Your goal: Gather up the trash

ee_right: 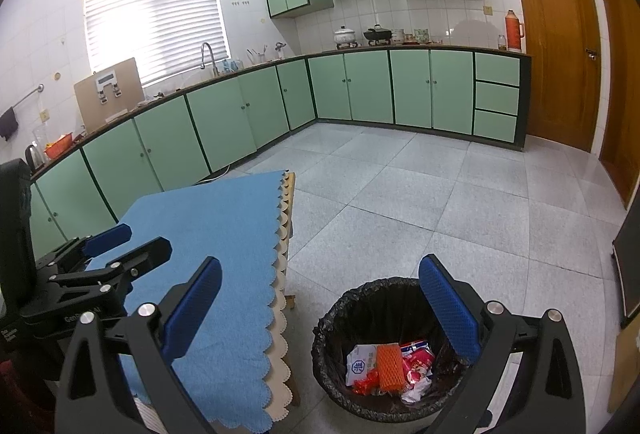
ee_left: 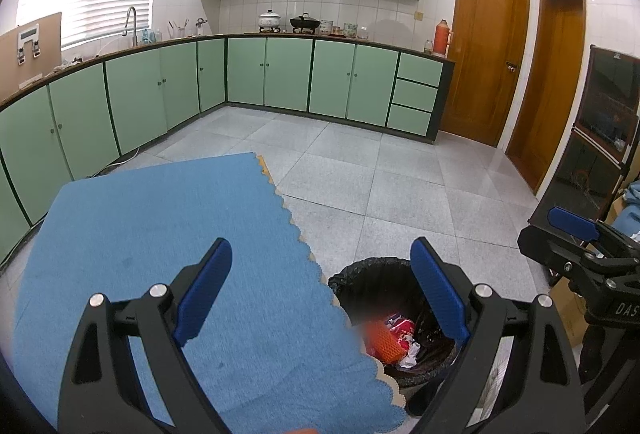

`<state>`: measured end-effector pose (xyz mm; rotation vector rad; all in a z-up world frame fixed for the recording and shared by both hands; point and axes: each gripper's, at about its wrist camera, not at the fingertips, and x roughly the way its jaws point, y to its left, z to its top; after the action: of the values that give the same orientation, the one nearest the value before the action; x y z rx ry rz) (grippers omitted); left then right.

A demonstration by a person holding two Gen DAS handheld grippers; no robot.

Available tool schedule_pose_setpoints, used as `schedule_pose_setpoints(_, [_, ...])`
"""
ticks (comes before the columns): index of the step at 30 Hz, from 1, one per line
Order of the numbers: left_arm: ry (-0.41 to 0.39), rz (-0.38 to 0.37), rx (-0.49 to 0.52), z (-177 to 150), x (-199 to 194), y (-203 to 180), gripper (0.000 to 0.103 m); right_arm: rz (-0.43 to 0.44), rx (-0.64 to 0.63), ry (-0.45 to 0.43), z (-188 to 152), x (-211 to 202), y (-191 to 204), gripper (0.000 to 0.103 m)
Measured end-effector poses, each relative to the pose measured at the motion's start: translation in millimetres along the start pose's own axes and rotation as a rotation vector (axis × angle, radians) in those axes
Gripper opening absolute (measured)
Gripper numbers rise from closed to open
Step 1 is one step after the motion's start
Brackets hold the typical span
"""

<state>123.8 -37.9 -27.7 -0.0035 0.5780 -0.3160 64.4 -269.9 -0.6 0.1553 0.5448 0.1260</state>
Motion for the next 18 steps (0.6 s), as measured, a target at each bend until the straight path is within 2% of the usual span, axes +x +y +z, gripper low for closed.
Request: schedule_pose_setpoints(18, [-0.001, 0.001, 0.001, -0.8, -0.7, -1.0, 0.088, 0.001, -0.003, -0.005, 1.1, -0.5, 0.2, 0.097])
